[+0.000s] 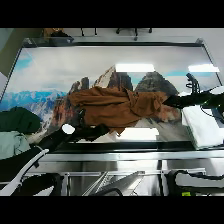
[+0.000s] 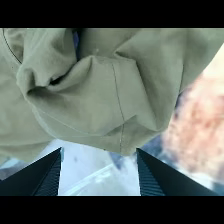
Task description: Fold the shirts.
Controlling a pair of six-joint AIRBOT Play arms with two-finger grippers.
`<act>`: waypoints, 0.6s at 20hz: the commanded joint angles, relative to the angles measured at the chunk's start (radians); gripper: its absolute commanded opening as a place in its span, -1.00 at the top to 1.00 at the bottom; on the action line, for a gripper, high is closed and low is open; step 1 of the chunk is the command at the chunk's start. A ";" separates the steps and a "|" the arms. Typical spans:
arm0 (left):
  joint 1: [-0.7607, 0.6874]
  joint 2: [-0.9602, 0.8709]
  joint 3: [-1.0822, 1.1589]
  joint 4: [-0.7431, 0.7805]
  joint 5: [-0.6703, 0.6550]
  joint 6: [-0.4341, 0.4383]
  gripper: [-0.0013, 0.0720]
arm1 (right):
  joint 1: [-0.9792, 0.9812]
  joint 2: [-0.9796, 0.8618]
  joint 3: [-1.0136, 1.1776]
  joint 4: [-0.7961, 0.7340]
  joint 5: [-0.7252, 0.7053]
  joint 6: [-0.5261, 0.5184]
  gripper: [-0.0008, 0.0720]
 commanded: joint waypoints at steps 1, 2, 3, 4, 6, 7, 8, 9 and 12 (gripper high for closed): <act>-0.064 -0.137 0.109 -0.014 0.093 0.003 -0.39 | 0.000 0.000 0.000 0.004 -0.001 -0.001 -0.46; -0.063 -0.173 0.141 -0.008 0.080 0.004 -0.05 | 0.000 0.000 -0.001 0.004 -0.001 -0.001 -0.46; -0.064 -0.207 0.169 -0.010 0.062 0.003 0.01 | 0.000 -0.001 -0.001 0.004 0.000 -0.001 -0.46; -0.064 -0.233 0.192 -0.009 0.037 0.005 0.02 | 0.000 -0.001 -0.002 0.003 0.000 -0.002 -0.47; -0.063 -0.261 0.227 -0.009 -0.017 0.050 0.56 | 0.000 -0.006 -0.002 -0.001 0.032 -0.034 -0.61; -0.057 -0.261 0.235 -0.009 -0.036 0.091 0.93 | 0.000 -0.008 -0.003 -0.006 0.048 -0.039 -0.92; -0.044 -0.253 0.238 -0.010 -0.060 0.108 0.94 | 0.000 -0.008 -0.003 -0.008 0.061 -0.039 -0.93; -0.024 -0.237 0.238 -0.003 -0.085 0.113 0.93 | 0.001 -0.009 -0.003 -0.008 0.072 -0.051 -0.93; 0.063 -0.172 0.237 0.091 -0.208 0.111 0.93 | 0.001 -0.011 -0.023 -0.007 0.074 -0.073 -0.93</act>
